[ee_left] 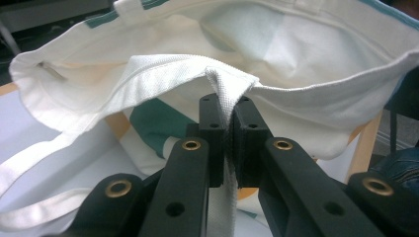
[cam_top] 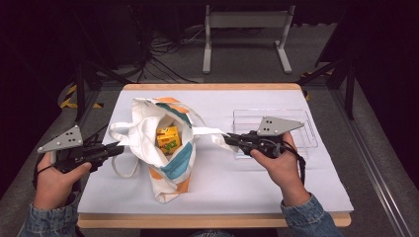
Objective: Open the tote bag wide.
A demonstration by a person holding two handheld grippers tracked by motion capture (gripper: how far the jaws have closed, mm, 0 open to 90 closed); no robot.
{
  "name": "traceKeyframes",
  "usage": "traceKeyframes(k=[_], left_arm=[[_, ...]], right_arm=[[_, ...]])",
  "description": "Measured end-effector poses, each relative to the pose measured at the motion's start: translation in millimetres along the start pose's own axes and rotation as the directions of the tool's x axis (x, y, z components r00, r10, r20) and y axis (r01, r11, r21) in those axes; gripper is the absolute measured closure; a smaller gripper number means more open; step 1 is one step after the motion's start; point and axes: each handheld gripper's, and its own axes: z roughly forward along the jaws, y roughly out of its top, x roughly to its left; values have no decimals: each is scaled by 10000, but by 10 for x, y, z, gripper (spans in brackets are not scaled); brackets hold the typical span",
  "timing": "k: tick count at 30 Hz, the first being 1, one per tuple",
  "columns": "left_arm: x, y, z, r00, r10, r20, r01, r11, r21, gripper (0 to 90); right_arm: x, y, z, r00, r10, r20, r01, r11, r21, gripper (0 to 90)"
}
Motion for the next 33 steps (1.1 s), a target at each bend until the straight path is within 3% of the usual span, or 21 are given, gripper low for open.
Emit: traceKeyframes(k=[8, 15, 25, 29, 33], left_arm=[[49, -38, -138, 9992, -161, -369, 161, 9999, -19, 847], [104, -90, -227, 9982, -175, -567, 201, 9987, 468, 849], [132, -132, -240, 9997, -48, -221, 63, 9978, 654, 856], [129, -150, -215, 10000, -60, 27, 57, 9935, 1133, 857], [122, -179, -154, 9989, -120, 452, 31, 9815, 1916, 859]], right_arm=[[-68, -85, -89, 9995, 235, 221, -242, 9992, 329, 875], [-107, -161, -127, 9988, 395, 302, -414, 9971, 632, 875], [-145, -254, -212, 9973, 610, 413, -651, 9920, 1079, 877], [-140, -296, -230, 9970, 662, 410, -711, 9885, 1338, 877], [-158, -366, -239, 9956, 864, 353, -912, 9810, 1714, 877]])
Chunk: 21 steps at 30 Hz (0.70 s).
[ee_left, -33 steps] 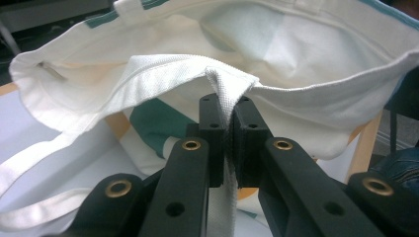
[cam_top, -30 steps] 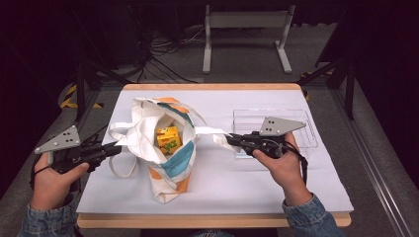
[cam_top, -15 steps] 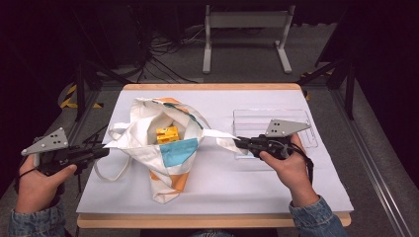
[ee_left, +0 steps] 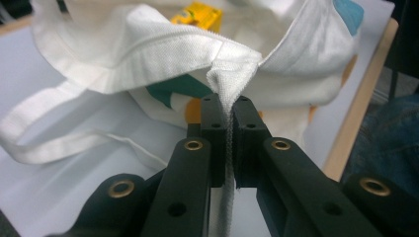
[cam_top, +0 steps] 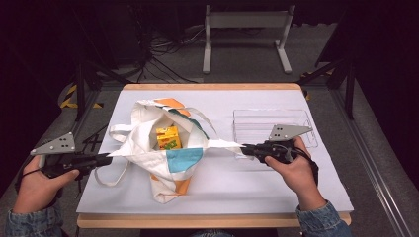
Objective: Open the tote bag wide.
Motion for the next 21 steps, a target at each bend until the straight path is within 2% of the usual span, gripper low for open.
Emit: traceKeyframes(k=[2, 5, 9, 20, 21], left_arm=[[1, -9, 40, 9999, 42, 165, -49, 9991, 421, 859], [17, -22, 71, 9996, 81, 266, -97, 9981, 612, 859], [52, -53, 126, 9990, -72, 438, 37, 9968, 800, 860], [160, -161, 270, 9959, -542, 731, 417, 9858, 1624, 860], [178, -182, 304, 9946, -675, 793, 529, 9834, 1734, 860]], right_arm=[[-13, -39, 12, 9999, 119, -17, -118, 9997, 198, 877], [-36, -108, 43, 9995, 305, -86, -301, 9984, 476, 877], [-55, -160, 71, 9990, 416, -146, -406, 9970, 659, 876], [-97, -318, 222, 9957, 856, -364, -795, 9862, 1454, 877], [-102, -330, 237, 9954, 884, -382, -816, 9850, 1522, 877]])
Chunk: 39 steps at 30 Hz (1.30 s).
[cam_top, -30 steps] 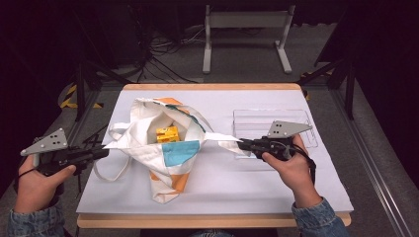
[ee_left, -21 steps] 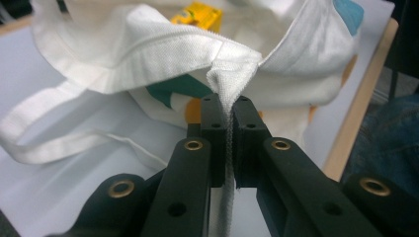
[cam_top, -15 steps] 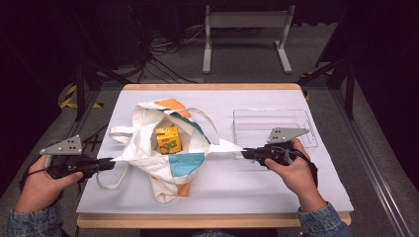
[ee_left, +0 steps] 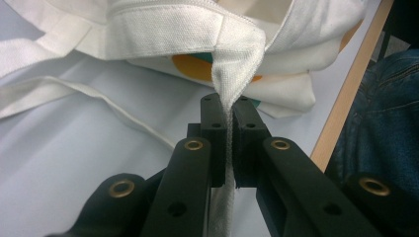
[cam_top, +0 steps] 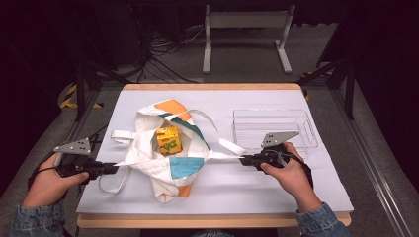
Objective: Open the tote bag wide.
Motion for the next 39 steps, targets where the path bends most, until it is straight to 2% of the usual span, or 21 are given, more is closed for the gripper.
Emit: traceKeyframes(k=[3, 7, 12, 16, 17, 21, 24, 27, 28, 29, 30, 31, 33, 35, 39], left_arm=[[39, -27, 62, 9998, -168, 124, 165, 9995, 259, 860], [81, -52, 126, 9994, -204, 278, 186, 9979, 628, 860], [134, -87, 231, 9984, -369, 437, 321, 9938, 1061, 860], [165, -110, 251, 9965, -330, 770, 256, 9952, 949, 858], [160, -114, 248, 9960, -398, 801, 327, 9957, 872, 858], [149, -105, 232, 9961, -261, 847, 197, 9970, 754, 856], [134, -96, 184, 9957, -228, 900, 200, 9993, 324, 803], [115, -94, 106, 9923, -381, 1182, 422, 9986, -321, 580], [100, -91, 73, 9924, -444, 1143, 504, 9975, -499, 478], [87, -86, 41, 9938, -432, 1022, 509, 9959, -741, 478], [76, -81, 2, 9948, -445, 919, 527, 9947, -885, 414], [66, -77, -37, 9953, -447, 863, 538, 9929, -1062, 417], [59, -66, -80, 9957, -512, 777, 616, 9886, -1373, 363], [54, -47, -105, 9962, -638, 591, 729, 9830, -1683, 353], [50, 19, -110, 9960, -874, 175, 890, 9677, -2358, 328]], right_arm=[[-24, -43, 68, 9999, 138, -43, -136, 9993, 361, 877], [-32, -76, 122, 9997, 236, -70, -231, 9975, 672, 876], [-45, -143, 234, 9992, 393, -110, -376, 9907, 1311, 876], [-54, -166, 284, 9991, 416, -114, -394, 9884, 1469, 875], [-55, -166, 284, 9990, 438, -119, -416, 9885, 1453, 875], [-46, -155, 271, 9990, 402, -176, -375, 9901, 1351, 874], [-28, -132, 247, 9992, 338, -218, -309, 9919, 1234, 869], [0, -90, 206, 9981, 367, -487, -319, 9948, 970, 775], [12, -77, 194, 9979, 346, -539, -296, 9953, 925, 728], [12, -77, 194, 9979, 346, -539, -296, 9953, 925, 728], [27, -63, 182, 9980, 308, -548, -262, 9962, 830, 683], [40, -48, 166, 9981, 306, -540, -267, 9971, 713, 651], [68, -7, 132, 9976, 297, -621, -271, 9988, 419, 603], [94, 39, 105, 9983, 173, -553, -160, 9996, 238, 587], [153, 138, 54, 9986, -50, -534, 39, 9997, -221, 545]])
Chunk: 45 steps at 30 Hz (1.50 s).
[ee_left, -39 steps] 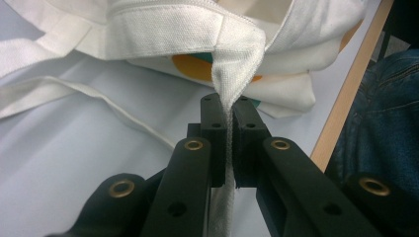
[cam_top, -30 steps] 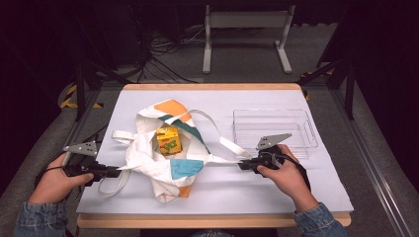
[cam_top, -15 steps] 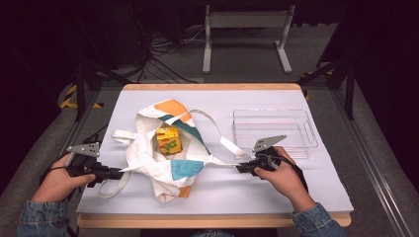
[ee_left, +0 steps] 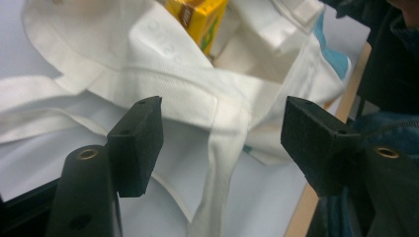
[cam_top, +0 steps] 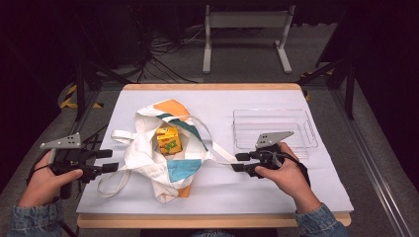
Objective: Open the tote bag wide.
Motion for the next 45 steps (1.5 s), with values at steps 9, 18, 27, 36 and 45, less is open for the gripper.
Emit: traceKeyframes(k=[9, 18, 27, 36, 45], left_arm=[[-25, 108, 89, 9949, -262, -975, 153, 9937, -1110, 284], [35, 153, 206, 9754, -830, -2043, 488, 9848, -1667, 246], [115, 154, 407, 9647, -1030, -2425, 749, 9897, -1224, 226], [144, 173, 585, 9640, -669, -2573, 389, 9929, -1123, 197], [133, 243, 816, 9639, -67, -2663, -106, 9979, -632, 172]], right_arm=[[95, 251, -27, 9994, -356, 43, 358, 9948, -949, 472], [104, 524, 129, 9972, -667, 340, 709, 9869, -1451, 396], [160, 820, 482, 9929, -1107, 438, 1161, 9815, -1525, 381], [134, 1008, 822, 9896, -1282, 646, 1359, 9818, -1329, 399], [86, 1074, 1100, 9823, -1595, 987, 1676, 9826, -803, 439]])
